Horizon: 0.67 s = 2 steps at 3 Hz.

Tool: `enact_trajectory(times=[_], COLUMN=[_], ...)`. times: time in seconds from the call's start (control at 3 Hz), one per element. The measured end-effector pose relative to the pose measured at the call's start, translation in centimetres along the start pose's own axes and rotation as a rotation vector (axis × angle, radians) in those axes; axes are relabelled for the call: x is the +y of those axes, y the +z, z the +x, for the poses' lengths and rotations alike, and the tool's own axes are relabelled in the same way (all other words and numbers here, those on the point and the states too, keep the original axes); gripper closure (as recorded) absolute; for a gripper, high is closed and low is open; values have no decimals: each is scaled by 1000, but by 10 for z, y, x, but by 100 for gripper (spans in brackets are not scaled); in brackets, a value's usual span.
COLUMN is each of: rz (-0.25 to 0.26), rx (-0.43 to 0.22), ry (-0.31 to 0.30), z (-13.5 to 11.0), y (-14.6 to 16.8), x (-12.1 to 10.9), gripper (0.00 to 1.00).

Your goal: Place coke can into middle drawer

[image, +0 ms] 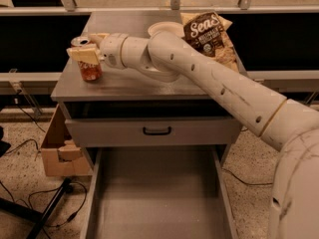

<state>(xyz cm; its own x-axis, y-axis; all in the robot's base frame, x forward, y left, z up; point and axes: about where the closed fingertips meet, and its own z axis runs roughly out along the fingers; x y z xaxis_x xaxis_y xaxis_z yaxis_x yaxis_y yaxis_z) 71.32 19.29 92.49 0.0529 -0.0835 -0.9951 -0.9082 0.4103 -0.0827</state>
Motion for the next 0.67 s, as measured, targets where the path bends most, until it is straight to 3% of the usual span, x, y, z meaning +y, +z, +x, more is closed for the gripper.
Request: enact_trajectory(times=[0.33, 0.67], rz=[2, 7], rx=[35, 69], ry=[-10, -51], z=[3, -8], y=[7, -8], x=[6, 21], gripper=[87, 100])
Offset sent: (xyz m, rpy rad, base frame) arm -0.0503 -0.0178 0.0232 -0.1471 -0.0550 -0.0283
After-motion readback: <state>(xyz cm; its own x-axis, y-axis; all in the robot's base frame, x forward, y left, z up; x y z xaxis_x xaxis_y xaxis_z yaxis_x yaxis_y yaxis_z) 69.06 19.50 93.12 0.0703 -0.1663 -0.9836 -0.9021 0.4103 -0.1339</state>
